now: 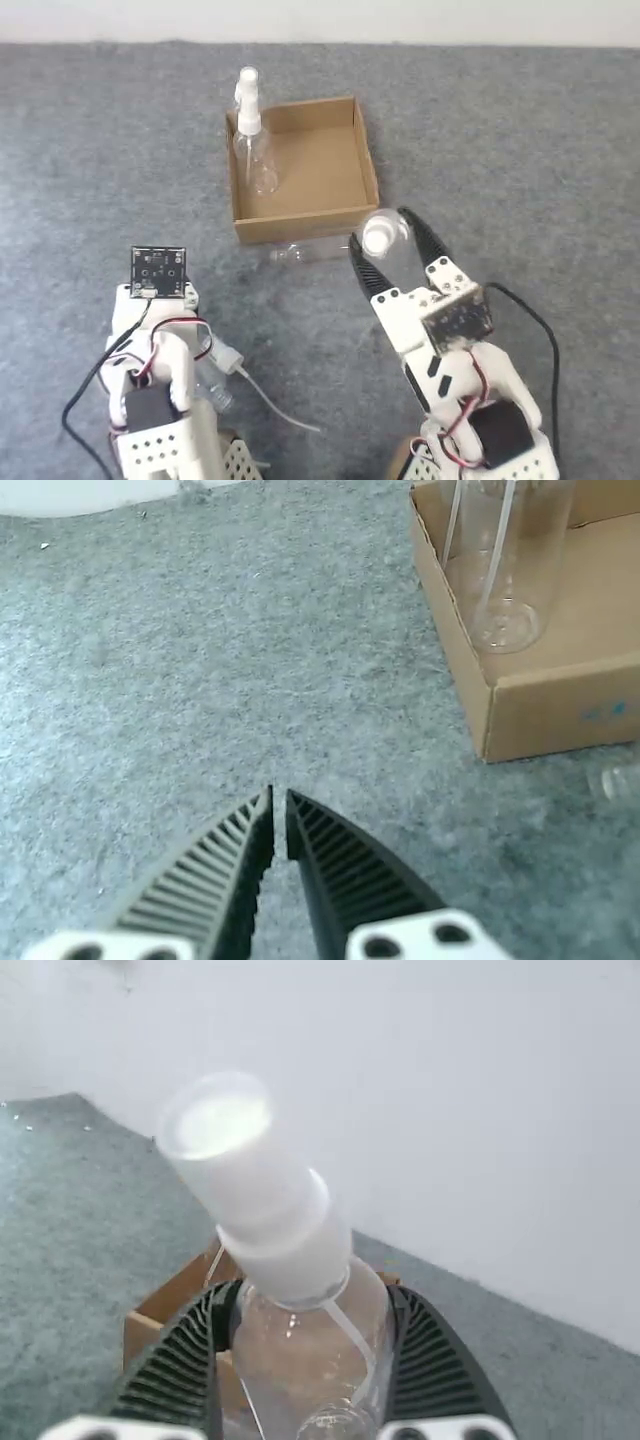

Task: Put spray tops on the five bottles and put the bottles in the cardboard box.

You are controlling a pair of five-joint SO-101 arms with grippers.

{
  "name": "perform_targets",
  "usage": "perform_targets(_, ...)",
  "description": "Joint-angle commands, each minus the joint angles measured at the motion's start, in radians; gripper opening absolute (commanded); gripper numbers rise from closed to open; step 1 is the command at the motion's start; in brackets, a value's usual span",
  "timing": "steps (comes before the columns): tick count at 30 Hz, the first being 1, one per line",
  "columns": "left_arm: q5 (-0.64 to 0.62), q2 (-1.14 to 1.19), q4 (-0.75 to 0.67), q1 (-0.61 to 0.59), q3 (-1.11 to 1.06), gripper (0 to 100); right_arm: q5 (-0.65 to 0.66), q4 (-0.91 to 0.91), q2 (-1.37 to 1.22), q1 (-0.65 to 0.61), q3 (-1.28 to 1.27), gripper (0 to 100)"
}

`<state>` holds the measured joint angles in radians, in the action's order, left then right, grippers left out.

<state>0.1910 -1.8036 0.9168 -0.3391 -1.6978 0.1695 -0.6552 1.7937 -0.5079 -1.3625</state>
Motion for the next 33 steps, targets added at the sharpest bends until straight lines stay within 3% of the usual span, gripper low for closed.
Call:
perform_targets(1,0.002,-0.015,-0.035,0.002,0.013,1,0.015,0.007,0.015,0.001,0.126,0.6)
perform_targets(9,0.002,-0.015,-0.035,0.002,0.013,1,0.017,0.108,-0.022,0.001,0.152,0.6)
perform_targets(18,0.005,-0.015,-0.017,0.002,0.013,1,0.015,0.196,-0.358,0.004,0.351,0.6)
perform_targets(33,0.005,-0.015,-0.015,-0.005,0.013,1,0.023,0.487,-0.857,0.007,0.497,0.6)
